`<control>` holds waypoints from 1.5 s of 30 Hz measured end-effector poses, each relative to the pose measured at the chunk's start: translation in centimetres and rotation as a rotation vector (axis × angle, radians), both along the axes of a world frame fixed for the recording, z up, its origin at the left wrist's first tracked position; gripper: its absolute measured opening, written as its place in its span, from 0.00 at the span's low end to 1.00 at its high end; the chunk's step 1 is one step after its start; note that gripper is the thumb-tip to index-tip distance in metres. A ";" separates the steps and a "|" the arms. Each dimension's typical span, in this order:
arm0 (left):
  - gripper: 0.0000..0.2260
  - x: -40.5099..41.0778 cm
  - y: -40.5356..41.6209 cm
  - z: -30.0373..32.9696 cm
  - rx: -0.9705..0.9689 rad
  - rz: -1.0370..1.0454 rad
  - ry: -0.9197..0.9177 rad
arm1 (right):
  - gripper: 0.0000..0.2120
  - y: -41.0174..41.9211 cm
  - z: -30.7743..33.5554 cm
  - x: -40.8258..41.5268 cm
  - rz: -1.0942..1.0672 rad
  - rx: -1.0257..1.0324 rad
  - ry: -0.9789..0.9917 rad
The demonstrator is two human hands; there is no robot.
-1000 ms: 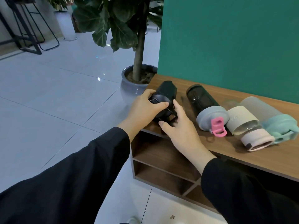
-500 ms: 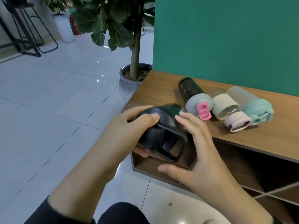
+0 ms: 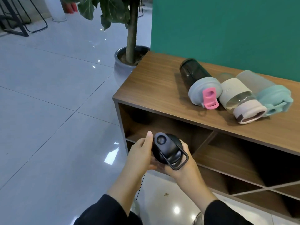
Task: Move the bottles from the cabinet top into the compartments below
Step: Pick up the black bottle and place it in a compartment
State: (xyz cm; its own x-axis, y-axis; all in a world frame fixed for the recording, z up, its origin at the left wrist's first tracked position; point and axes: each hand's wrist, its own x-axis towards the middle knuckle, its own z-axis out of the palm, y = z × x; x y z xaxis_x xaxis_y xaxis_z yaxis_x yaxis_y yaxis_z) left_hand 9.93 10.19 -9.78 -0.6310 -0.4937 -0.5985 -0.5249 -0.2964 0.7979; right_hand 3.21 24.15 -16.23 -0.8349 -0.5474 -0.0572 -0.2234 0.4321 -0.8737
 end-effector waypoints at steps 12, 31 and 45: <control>0.18 -4.0 -4.9 -7.9 0.121 0.359 0.076 | 0.42 -12.2 -7.8 -6.0 -0.170 0.005 -0.208; 0.19 -7.9 -7.3 -11.5 0.179 0.362 0.062 | 0.34 -15.1 -11.7 -9.3 -0.264 0.052 -0.231; 0.17 -7.0 -5.9 -10.1 0.126 0.495 0.006 | 0.07 -5.8 -8.2 -2.0 -0.179 0.117 -0.157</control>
State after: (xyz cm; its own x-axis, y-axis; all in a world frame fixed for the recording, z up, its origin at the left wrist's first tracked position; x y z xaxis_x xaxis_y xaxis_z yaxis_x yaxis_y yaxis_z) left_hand 2.97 4.32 -19.86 -0.3431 -0.6586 -0.6698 -0.2932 -0.6023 0.7425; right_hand 1.19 18.32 -24.47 -0.8937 -0.3740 -0.2477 -0.0001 0.5523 -0.8337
